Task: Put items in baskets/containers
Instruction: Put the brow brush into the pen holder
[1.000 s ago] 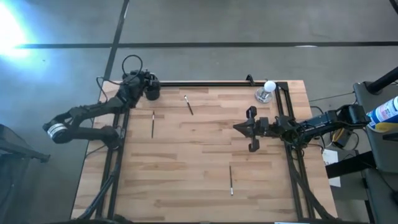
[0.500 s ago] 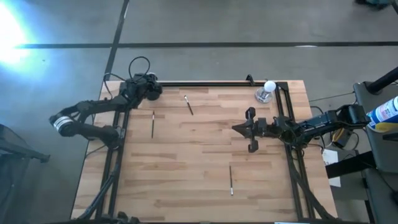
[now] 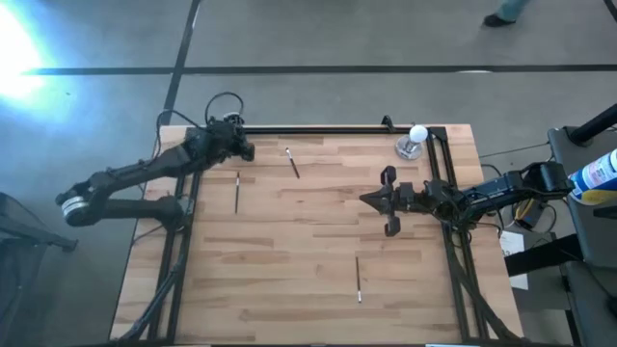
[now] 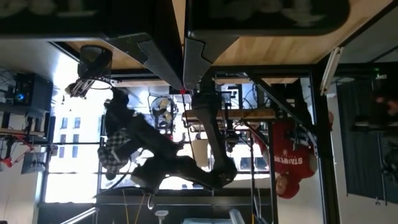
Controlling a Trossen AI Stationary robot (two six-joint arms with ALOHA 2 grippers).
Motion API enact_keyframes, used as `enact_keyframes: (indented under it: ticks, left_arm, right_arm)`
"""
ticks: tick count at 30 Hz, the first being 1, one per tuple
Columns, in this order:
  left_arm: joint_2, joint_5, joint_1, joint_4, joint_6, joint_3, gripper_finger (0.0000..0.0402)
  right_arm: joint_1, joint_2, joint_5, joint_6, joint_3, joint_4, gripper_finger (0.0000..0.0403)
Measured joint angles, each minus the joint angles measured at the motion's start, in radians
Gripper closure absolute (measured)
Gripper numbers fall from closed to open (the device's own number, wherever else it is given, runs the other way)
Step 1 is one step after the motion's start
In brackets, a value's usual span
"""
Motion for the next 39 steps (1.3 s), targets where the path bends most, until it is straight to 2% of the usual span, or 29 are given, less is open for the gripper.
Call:
enact_keyframes:
  ticks: [7, 12, 16, 22, 31, 39]
  left_arm:
    - [0.008, 0.004, -0.217, -0.185, -0.202, 0.004, 0.0314]
    - [0.041, -0.001, -0.268, -0.260, -0.406, -0.027, 0.0310]
    - [0.092, -0.034, -0.251, -0.343, -0.506, -0.039, 0.0299]
    - [0.182, -0.014, -0.173, -0.335, -0.494, -0.061, 0.0276]
    - [0.255, 0.065, -0.091, -0.147, -0.458, -0.151, 0.0271]
    - [0.276, 0.046, -0.072, -0.082, -0.442, -0.182, 0.0270]
  right_arm:
    - [0.000, 0.000, -0.001, -0.015, 0.000, -0.015, 0.0394]
    - [0.000, 0.000, -0.001, -0.042, 0.001, -0.016, 0.0394]
    - [0.000, 0.000, -0.002, -0.039, 0.001, -0.032, 0.0394]
    - [0.000, 0.000, -0.003, -0.039, 0.001, -0.045, 0.0394]
    - [0.000, 0.000, -0.005, -0.039, 0.002, -0.044, 0.0394]
    - [0.000, 0.000, -0.005, -0.034, 0.002, -0.043, 0.0394]
